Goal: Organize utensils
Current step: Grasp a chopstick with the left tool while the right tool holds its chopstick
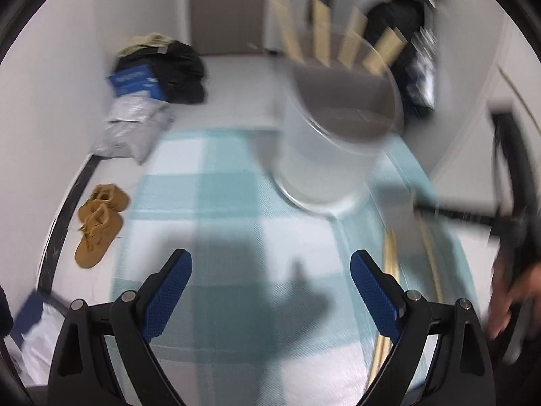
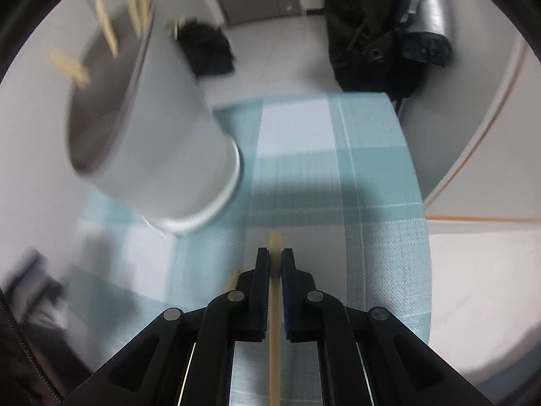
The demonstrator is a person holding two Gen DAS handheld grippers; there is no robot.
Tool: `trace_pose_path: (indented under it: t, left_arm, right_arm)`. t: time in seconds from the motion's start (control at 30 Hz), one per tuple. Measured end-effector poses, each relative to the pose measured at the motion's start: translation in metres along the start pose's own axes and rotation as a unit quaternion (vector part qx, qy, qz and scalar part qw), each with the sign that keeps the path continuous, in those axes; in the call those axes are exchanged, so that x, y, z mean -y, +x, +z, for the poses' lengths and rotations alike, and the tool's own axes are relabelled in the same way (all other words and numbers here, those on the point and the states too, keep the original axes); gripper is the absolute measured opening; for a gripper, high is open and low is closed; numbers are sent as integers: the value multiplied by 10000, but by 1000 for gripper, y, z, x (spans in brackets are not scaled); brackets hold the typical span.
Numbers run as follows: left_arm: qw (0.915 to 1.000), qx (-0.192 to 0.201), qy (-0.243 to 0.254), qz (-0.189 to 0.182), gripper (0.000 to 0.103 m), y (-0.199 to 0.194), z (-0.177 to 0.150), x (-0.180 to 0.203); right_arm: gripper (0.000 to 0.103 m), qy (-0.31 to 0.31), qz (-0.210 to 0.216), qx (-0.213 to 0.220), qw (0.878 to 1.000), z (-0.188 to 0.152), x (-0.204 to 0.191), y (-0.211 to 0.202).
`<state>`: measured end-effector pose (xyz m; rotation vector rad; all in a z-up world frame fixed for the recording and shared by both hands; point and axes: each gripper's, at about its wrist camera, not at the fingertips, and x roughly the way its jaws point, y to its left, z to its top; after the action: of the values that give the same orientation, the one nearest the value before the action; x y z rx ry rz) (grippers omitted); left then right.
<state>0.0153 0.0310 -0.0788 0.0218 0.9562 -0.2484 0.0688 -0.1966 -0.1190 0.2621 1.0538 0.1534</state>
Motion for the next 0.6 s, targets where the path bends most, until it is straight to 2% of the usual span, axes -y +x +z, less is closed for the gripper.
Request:
trace_pose_path:
  t: [0.1,0.3,0.43,0.6]
  left_arm:
    - [9987,-414,197,-223,92,12,-5,16]
    - [9950,-875,427,-217,92,30,-9,32]
    - [9926,-1020,658,0,92,34,-11,36]
    - [9895,-1244,732,-58,92,39,-12,41]
  right_arm:
    - [6,368,333,381,9980,4,21,-23]
    - [6,793,959,981,9874,-5,36,-57]
    - [6,993,1266,1140,9804,-6,47,-64]
    - [6,1256,1418,1309,9731,-7,64,-72]
